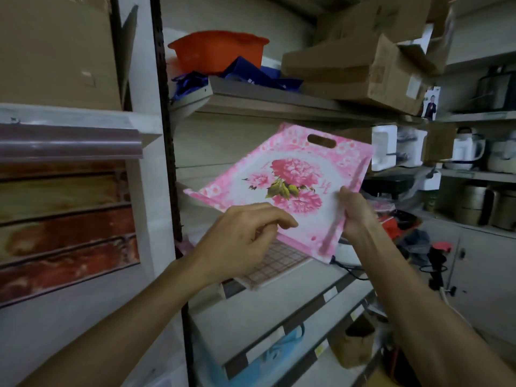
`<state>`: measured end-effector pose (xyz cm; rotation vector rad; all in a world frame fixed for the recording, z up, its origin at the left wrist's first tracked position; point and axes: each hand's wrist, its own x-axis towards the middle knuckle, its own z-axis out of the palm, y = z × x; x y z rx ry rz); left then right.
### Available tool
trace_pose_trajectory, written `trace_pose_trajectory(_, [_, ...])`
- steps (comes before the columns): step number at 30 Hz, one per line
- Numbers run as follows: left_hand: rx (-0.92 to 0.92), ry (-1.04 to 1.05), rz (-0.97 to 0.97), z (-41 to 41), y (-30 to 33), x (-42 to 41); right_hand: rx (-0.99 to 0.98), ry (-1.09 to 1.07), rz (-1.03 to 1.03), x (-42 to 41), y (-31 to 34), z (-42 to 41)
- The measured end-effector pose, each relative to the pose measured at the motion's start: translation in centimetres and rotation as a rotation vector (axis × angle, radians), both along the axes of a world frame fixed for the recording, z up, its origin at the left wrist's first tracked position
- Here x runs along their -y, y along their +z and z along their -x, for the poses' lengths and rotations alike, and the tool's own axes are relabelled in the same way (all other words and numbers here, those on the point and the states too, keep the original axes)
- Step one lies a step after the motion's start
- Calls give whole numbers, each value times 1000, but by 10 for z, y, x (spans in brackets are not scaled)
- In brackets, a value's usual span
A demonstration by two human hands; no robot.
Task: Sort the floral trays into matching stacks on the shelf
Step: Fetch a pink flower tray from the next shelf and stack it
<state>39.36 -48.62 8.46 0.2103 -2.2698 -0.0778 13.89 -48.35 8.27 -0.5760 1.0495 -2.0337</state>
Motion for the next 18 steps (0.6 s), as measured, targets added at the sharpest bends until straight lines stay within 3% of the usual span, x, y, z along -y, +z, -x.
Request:
trace_pose_trajectory(9, [-242, 264, -279, -39, -20, 19, -42, 1, -39, -52, -75, -9])
trace_pose_trajectory(14, [-213, 470, -350, -61, -35, 35, -93, 16, -18, -63, -95, -25])
trace_pose_trajectory(18, [-158, 484, -696, -68, -47, 34, -158, -18, -49, -69, -110, -41])
